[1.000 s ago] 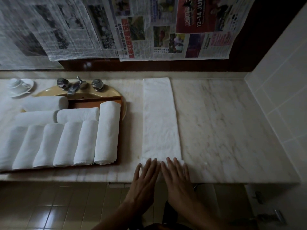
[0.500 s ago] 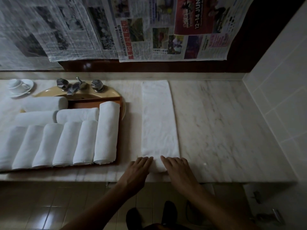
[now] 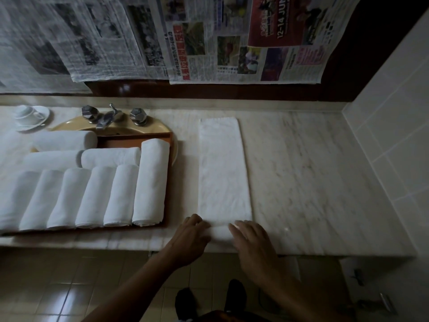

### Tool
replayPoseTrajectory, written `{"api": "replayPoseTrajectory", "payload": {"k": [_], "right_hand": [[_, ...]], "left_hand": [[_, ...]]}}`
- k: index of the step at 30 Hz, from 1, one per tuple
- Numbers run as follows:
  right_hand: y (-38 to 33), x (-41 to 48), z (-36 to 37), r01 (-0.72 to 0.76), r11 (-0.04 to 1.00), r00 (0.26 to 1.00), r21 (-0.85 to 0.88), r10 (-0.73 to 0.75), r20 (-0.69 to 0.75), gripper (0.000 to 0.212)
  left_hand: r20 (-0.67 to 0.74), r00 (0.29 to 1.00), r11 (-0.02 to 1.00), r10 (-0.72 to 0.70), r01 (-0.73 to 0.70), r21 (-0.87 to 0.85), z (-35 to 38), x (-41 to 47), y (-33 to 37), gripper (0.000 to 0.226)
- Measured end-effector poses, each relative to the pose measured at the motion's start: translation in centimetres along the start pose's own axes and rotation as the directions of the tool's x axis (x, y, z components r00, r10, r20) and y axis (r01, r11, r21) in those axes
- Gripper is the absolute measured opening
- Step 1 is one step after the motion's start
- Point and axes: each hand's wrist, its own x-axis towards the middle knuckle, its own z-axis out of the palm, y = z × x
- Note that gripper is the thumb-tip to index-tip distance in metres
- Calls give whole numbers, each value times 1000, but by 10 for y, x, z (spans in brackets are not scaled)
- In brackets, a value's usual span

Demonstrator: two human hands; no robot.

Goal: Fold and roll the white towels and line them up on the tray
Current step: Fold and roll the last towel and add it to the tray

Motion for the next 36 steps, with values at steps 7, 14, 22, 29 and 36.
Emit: {"api": "replayPoseTrajectory", "payload": {"k": [7, 14, 22, 29, 36], "right_hand": [[-11, -9, 18, -45, 998, 995, -43, 49, 85, 71], [8, 21, 16, 34, 993, 992, -115, -19, 128, 74], [25, 48, 4, 73, 996, 971, -60, -57, 233, 70], [24, 9, 16, 121, 992, 980, 27, -123, 157, 59], [10, 26, -30, -132, 972, 945, 196, 64, 321, 53]], "left_hand": [[-180, 962, 918, 207, -128, 376, 26, -24, 29, 68], [-124, 987, 902, 99, -37, 431, 47, -10, 18, 104], [-7, 994, 933, 106, -97, 348, 9, 21, 21, 70], [78, 987, 941, 139, -156, 299, 17, -20, 20, 57], [-37, 990, 990, 136, -134, 33, 13, -18, 8, 43]]}}
